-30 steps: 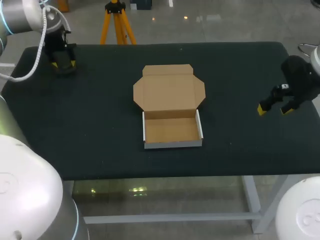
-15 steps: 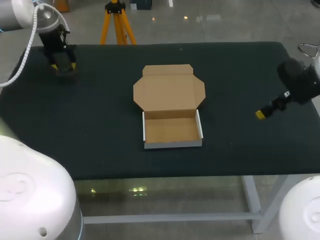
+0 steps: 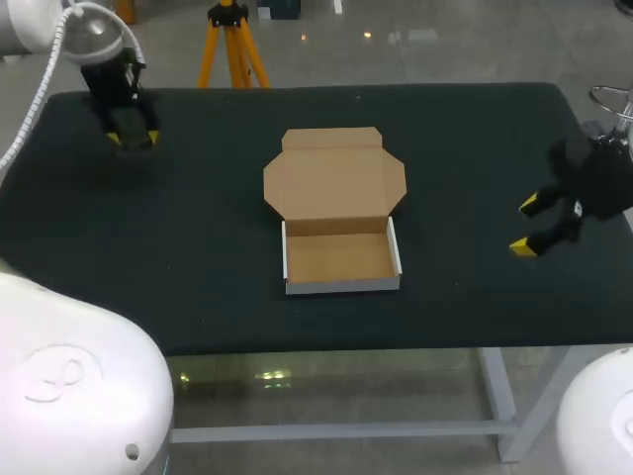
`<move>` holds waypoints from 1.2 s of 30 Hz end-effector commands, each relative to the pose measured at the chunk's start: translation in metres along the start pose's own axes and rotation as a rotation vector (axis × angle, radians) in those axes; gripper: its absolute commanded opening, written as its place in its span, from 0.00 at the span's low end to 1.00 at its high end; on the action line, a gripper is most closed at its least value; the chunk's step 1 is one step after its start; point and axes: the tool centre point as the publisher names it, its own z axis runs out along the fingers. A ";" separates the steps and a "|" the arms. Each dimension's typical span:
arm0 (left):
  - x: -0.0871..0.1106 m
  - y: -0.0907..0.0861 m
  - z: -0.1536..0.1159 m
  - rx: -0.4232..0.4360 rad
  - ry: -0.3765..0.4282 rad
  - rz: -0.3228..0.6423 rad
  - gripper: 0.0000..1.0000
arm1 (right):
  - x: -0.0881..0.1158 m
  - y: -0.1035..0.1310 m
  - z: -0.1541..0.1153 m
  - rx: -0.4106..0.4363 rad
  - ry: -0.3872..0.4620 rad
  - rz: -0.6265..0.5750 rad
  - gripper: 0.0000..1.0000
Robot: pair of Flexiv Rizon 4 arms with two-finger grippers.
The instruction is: Assemble the packaging by folding the flat box into shape, placing the metal phone stand inside, and closing the box properly
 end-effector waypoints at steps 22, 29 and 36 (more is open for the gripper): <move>0.067 0.135 -0.059 0.249 -0.053 0.087 0.00 | 0.002 -0.009 0.014 0.084 0.070 -0.164 1.00; 0.079 0.147 -0.063 0.251 -0.037 0.081 0.00 | -0.001 -0.012 0.021 0.107 0.029 -0.187 1.00; 0.097 0.159 -0.066 0.231 -0.029 0.099 0.00 | 0.000 -0.012 0.023 0.074 0.010 -0.207 1.00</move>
